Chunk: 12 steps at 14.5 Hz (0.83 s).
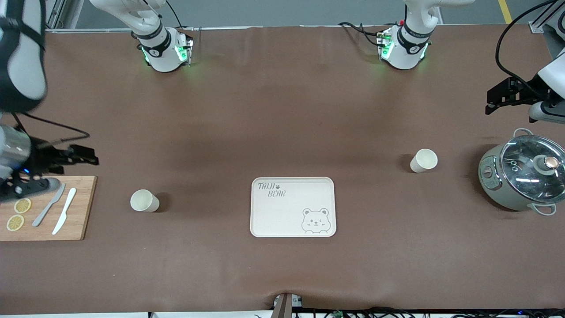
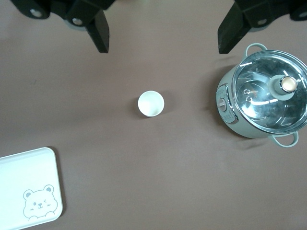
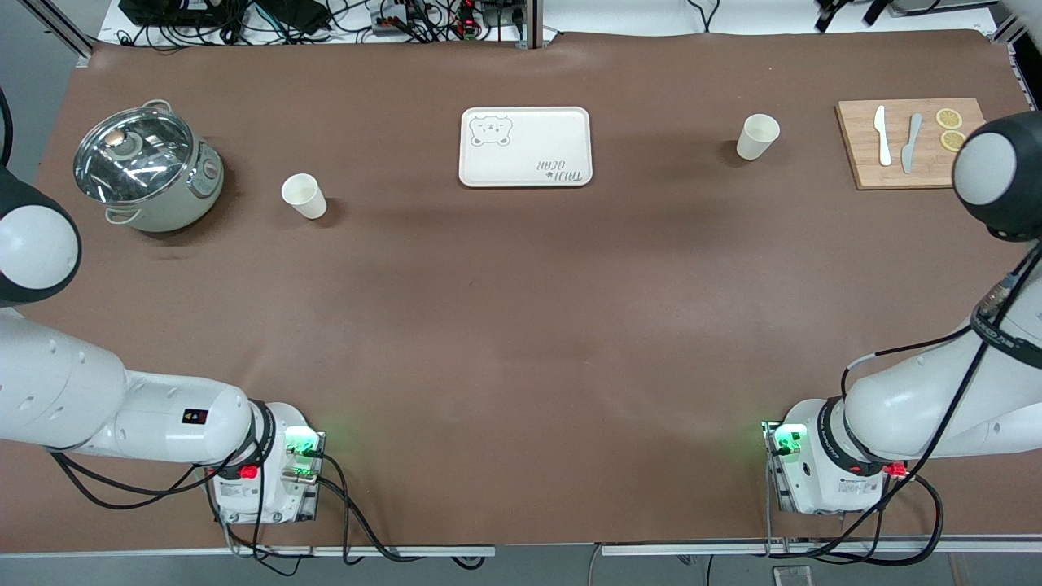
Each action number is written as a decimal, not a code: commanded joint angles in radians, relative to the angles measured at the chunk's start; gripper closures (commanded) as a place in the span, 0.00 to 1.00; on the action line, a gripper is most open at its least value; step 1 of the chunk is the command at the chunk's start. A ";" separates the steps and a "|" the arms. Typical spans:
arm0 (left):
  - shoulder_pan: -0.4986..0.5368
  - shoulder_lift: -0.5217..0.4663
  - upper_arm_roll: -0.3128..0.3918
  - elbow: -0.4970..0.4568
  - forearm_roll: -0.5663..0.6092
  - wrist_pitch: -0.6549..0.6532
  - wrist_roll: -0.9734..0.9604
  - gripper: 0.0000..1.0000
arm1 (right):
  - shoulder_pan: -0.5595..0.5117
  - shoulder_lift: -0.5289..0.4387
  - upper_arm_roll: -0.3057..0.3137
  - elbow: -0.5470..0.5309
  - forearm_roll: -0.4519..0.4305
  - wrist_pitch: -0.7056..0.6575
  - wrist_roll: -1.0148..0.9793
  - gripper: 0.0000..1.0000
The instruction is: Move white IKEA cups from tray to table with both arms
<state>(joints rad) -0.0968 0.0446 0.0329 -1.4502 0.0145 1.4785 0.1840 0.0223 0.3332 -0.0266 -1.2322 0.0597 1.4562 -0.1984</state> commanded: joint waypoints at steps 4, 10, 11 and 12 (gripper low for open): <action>0.003 -0.008 -0.005 0.002 0.015 -0.007 -0.011 0.00 | -0.024 -0.164 -0.001 -0.024 -0.034 -0.050 0.042 0.00; 0.003 -0.006 -0.008 0.004 0.009 -0.003 -0.021 0.00 | -0.044 -0.161 0.001 -0.026 -0.038 -0.076 0.071 0.00; 0.003 -0.006 -0.008 0.004 0.009 -0.003 -0.021 0.00 | -0.041 -0.158 0.001 -0.026 -0.043 -0.076 0.073 0.00; 0.003 -0.006 -0.008 0.004 0.007 -0.003 -0.021 0.00 | -0.036 -0.160 0.002 -0.024 -0.057 -0.074 0.073 0.00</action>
<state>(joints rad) -0.0967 0.0445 0.0316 -1.4503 0.0145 1.4787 0.1727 -0.0148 0.1810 -0.0354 -1.2523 0.0302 1.3884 -0.1446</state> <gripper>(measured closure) 0.000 0.000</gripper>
